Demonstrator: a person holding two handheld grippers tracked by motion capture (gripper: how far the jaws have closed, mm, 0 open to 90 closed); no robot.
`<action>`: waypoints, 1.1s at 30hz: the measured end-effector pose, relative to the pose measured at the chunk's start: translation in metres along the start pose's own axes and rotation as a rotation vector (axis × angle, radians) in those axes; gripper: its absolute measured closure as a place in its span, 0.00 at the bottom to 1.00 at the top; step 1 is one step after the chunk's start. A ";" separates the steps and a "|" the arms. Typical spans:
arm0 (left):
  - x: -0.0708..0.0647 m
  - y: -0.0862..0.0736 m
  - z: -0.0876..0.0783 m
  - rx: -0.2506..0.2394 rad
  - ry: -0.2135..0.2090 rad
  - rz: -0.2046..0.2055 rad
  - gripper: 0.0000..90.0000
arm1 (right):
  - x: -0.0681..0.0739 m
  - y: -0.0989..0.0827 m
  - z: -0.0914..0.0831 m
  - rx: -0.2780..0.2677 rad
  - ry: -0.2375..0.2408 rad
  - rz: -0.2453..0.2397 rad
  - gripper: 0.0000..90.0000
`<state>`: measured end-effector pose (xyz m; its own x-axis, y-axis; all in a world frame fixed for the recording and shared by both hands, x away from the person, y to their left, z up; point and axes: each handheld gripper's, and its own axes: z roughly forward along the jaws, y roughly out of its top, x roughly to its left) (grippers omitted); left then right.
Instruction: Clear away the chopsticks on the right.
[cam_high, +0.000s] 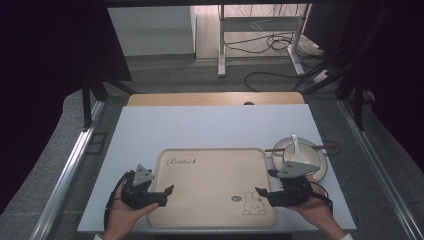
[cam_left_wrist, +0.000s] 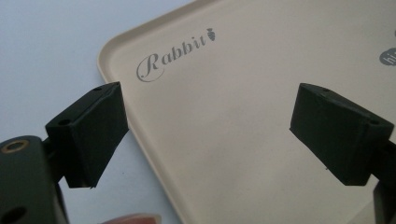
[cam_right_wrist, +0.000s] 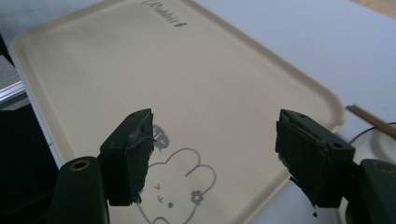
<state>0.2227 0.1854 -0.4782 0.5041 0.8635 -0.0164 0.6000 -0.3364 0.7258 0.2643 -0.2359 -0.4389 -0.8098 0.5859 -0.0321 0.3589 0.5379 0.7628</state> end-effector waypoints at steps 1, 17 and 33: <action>0.000 0.001 0.001 0.000 0.001 0.005 0.12 | 0.000 0.000 0.000 0.000 0.000 0.000 0.32; 0.008 0.006 0.007 0.000 -0.001 0.005 0.13 | -0.087 0.035 -0.044 0.010 -0.171 0.127 0.41; 0.014 0.000 0.011 0.026 0.029 -0.017 0.13 | -0.173 0.016 -0.063 0.106 -0.289 0.232 0.51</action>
<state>0.2366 0.1932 -0.4856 0.4754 0.8797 -0.0087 0.6245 -0.3304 0.7077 0.3812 -0.3666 -0.3801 -0.5430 0.8377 -0.0585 0.5753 0.4218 0.7008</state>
